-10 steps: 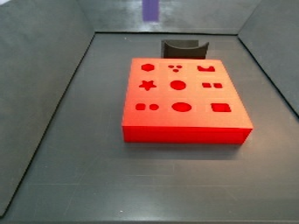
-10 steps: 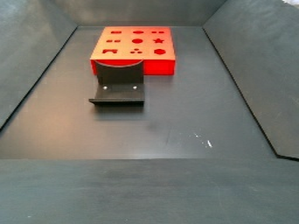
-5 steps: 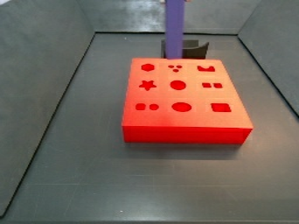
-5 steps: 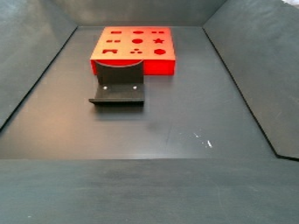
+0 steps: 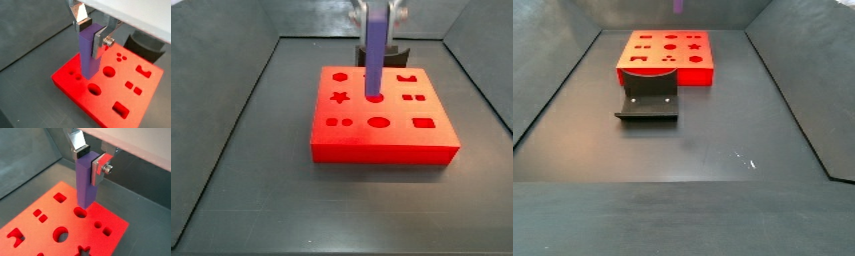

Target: Insert the rectangle object.

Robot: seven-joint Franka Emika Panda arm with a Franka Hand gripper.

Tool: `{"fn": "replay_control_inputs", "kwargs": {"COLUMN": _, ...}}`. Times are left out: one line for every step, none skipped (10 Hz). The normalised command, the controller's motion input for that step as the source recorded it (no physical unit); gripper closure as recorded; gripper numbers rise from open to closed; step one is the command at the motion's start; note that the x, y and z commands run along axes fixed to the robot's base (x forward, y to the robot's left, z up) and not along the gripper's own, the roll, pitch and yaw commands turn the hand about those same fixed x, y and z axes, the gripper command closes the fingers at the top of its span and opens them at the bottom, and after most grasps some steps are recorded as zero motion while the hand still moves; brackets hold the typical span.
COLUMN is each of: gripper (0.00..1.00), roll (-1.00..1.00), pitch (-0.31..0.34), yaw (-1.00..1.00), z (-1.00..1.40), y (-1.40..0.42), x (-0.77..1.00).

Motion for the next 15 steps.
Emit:
{"fn": "replay_control_inputs", "kwargs": {"gripper": 1.00, "roll": -0.09, "pitch": 0.000, "yaw": -0.36, "z": -0.28, "y": 0.01, "x": 0.82}}
{"fn": "replay_control_inputs", "kwargs": {"gripper": 1.00, "roll": -0.05, "pitch": 0.000, "yaw": -0.37, "z": -0.23, "y": 0.02, "x": 0.84}}
{"fn": "replay_control_inputs", "kwargs": {"gripper": 1.00, "roll": -0.01, "pitch": 0.000, "yaw": -0.65, "z": -0.29, "y": 0.11, "x": 0.56}}
{"fn": "replay_control_inputs", "kwargs": {"gripper": 1.00, "roll": -0.02, "pitch": 0.000, "yaw": -0.82, "z": -0.25, "y": 0.16, "x": 0.37}}
{"fn": "replay_control_inputs", "kwargs": {"gripper": 1.00, "roll": -0.02, "pitch": 0.000, "yaw": -0.84, "z": -0.18, "y": 0.17, "x": 0.35}}
{"fn": "replay_control_inputs", "kwargs": {"gripper": 1.00, "roll": -0.01, "pitch": 0.000, "yaw": -0.86, "z": -0.15, "y": 0.17, "x": 0.33}}
{"fn": "replay_control_inputs", "kwargs": {"gripper": 1.00, "roll": -0.03, "pitch": 0.000, "yaw": -0.88, "z": -0.06, "y": 0.15, "x": 0.30}}
{"fn": "replay_control_inputs", "kwargs": {"gripper": 1.00, "roll": -0.03, "pitch": -0.010, "yaw": -0.91, "z": 0.00, "y": 0.11, "x": 0.25}}
{"fn": "replay_control_inputs", "kwargs": {"gripper": 1.00, "roll": 0.00, "pitch": -0.017, "yaw": -0.93, "z": 0.00, "y": 0.05, "x": 0.20}}
{"fn": "replay_control_inputs", "kwargs": {"gripper": 1.00, "roll": 0.00, "pitch": -0.031, "yaw": -1.00, "z": 0.00, "y": 0.02, "x": 0.10}}
{"fn": "replay_control_inputs", "kwargs": {"gripper": 1.00, "roll": 0.00, "pitch": -0.043, "yaw": -1.00, "z": 0.00, "y": 0.01, "x": 0.07}}
{"fn": "replay_control_inputs", "kwargs": {"gripper": 1.00, "roll": 0.00, "pitch": -0.016, "yaw": -0.70, "z": -0.02, "y": 0.00, "x": 0.44}}
{"fn": "replay_control_inputs", "kwargs": {"gripper": 1.00, "roll": 0.12, "pitch": -0.010, "yaw": -0.76, "z": -0.24, "y": -0.02, "x": 0.33}}
{"fn": "replay_control_inputs", "kwargs": {"gripper": 1.00, "roll": 0.22, "pitch": -0.019, "yaw": -0.67, "z": -0.27, "y": -0.13, "x": 0.36}}
{"fn": "replay_control_inputs", "kwargs": {"gripper": 1.00, "roll": 0.21, "pitch": 0.000, "yaw": -0.26, "z": -0.24, "y": -0.40, "x": 0.63}}
